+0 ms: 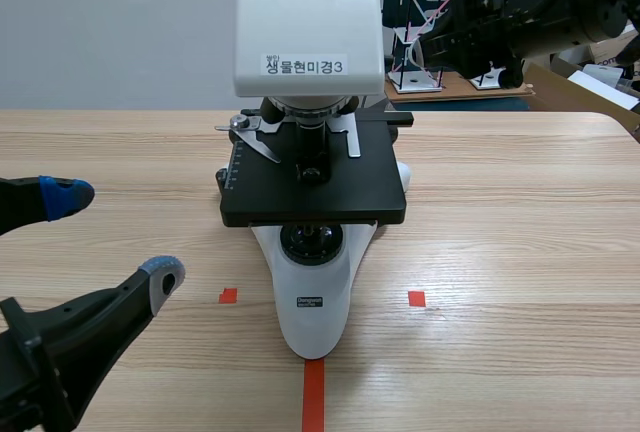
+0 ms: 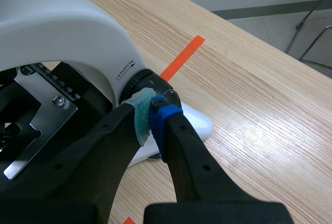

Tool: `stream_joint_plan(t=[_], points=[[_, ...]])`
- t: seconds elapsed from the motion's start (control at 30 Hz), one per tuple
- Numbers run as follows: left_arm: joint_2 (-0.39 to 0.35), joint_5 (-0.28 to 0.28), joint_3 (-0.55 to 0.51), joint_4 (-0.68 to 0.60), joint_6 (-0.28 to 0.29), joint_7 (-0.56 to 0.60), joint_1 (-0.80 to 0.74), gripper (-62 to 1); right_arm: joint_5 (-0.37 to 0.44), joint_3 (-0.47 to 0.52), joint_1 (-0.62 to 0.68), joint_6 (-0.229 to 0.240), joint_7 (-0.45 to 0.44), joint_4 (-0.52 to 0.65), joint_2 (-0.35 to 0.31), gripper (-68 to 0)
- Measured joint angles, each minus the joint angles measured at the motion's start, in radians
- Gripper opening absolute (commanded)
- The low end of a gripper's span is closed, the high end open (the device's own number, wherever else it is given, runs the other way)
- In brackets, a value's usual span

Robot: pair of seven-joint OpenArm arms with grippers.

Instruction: Return to the home posture

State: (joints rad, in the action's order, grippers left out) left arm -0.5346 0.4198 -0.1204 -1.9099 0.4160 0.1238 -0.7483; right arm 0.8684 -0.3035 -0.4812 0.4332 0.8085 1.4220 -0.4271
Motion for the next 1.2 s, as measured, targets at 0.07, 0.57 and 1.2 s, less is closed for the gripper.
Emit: stream_joint_plan(t=[0.07,0.57,1.2], points=[[0.000,0.000,0.000,0.000,0.000,0.000,0.000,1.4,0.000,0.000,0.000,0.000,-0.006,0.000,0.000,-67.7],[0.000,0.000,0.000,0.000,0.000,0.000,0.000,1.4,0.000,0.000,0.000,0.000,-0.006,0.000,0.000,-67.7],[0.000,0.000,0.000,0.000,0.000,0.000,0.000,1.4,0.000,0.001,0.029,0.001,-0.039,0.000,-0.009,-67.6]])
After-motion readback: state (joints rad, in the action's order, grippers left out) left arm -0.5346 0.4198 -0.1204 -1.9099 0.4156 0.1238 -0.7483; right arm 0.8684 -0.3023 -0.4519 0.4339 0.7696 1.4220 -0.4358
